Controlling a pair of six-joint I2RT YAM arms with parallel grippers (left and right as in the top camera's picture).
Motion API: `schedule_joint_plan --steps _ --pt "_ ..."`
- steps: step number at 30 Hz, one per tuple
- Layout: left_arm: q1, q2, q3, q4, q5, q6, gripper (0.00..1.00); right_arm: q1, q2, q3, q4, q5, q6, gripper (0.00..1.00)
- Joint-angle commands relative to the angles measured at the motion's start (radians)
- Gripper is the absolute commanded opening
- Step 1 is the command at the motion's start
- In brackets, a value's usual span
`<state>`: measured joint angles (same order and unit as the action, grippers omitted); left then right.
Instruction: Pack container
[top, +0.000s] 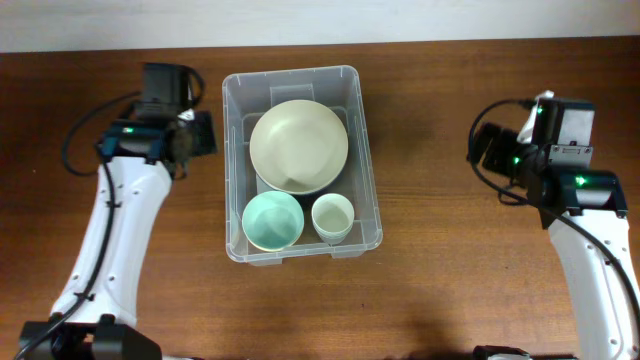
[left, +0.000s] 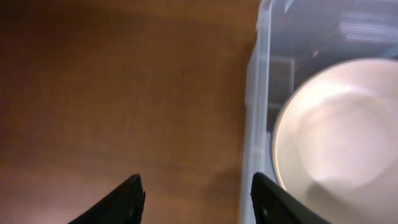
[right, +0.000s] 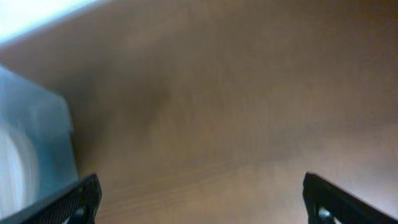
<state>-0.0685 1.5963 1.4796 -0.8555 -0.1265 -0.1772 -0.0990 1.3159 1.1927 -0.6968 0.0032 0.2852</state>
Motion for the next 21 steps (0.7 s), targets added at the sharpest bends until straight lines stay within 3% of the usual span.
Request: schedule_joint_plan --steps 1,2,4,13,21 --pt "0.064 0.008 0.011 0.048 0.178 0.188 0.57 0.015 0.035 0.002 0.063 0.034 -0.041 0.99" --pt "0.089 0.008 0.011 0.058 0.188 0.190 0.79 0.027 0.056 0.002 0.080 0.048 -0.077 0.99" --pt "0.113 0.008 0.011 0.059 0.186 0.190 0.99 0.052 0.092 0.002 0.080 0.093 -0.120 0.99" --pt "0.154 0.008 0.011 0.046 0.187 0.190 0.99 0.092 0.209 0.002 0.134 0.131 -0.124 0.99" --pt "0.161 0.008 0.011 0.043 0.183 0.201 0.99 0.092 0.174 0.002 0.110 0.114 -0.150 0.99"
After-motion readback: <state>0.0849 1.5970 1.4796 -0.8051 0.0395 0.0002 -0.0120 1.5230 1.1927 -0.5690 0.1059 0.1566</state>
